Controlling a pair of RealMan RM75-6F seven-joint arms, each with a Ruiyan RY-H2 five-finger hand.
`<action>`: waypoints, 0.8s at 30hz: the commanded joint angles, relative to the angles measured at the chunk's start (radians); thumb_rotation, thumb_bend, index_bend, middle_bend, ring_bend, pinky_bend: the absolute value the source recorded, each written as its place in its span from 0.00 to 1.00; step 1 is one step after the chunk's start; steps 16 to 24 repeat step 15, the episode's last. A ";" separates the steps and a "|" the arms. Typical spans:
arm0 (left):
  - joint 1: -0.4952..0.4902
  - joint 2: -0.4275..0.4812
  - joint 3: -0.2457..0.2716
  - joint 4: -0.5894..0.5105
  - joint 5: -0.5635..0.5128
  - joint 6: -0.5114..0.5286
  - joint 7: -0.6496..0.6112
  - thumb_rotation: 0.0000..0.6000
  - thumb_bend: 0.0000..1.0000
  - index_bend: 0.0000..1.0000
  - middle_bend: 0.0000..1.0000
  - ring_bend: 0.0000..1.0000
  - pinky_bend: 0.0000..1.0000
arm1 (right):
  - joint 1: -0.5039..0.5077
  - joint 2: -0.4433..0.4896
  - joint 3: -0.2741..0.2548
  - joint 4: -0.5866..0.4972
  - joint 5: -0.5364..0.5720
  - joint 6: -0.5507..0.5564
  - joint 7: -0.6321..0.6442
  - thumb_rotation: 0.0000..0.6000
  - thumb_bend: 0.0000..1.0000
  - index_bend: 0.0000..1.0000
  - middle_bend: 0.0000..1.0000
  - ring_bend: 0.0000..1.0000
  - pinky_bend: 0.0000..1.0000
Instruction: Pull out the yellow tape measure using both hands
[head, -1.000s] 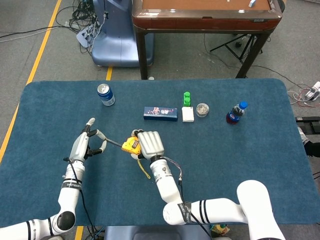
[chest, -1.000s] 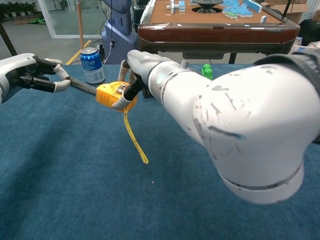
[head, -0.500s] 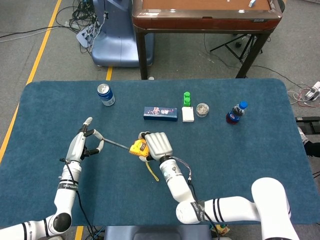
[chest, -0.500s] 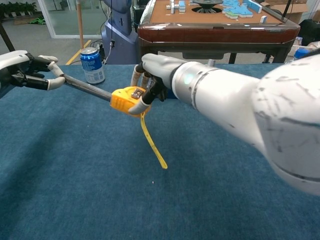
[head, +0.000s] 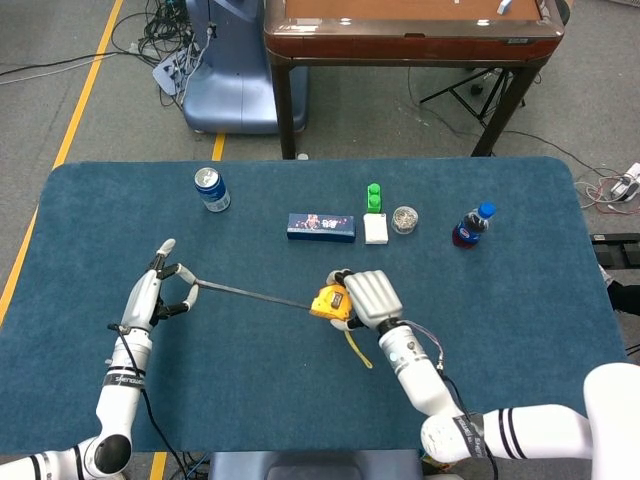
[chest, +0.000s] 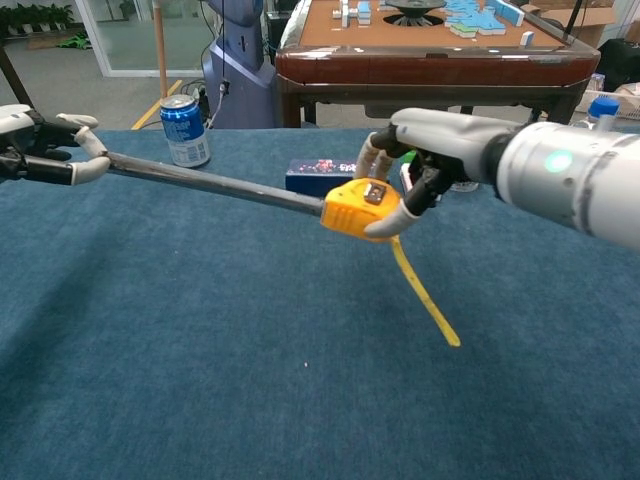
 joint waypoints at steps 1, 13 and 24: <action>0.007 0.004 0.004 -0.004 0.008 0.003 -0.009 1.00 0.40 0.57 0.02 0.00 0.00 | -0.058 0.074 -0.048 -0.040 -0.061 0.002 0.061 1.00 0.77 0.76 0.73 0.69 0.43; 0.016 0.005 0.006 -0.016 0.025 0.012 -0.017 1.00 0.40 0.57 0.02 0.00 0.00 | -0.181 0.216 -0.128 -0.062 -0.198 -0.024 0.235 1.00 0.77 0.76 0.73 0.69 0.43; 0.016 0.003 0.007 -0.015 0.024 0.012 -0.014 1.00 0.40 0.57 0.02 0.00 0.00 | -0.189 0.222 -0.132 -0.058 -0.209 -0.030 0.246 1.00 0.77 0.76 0.73 0.69 0.43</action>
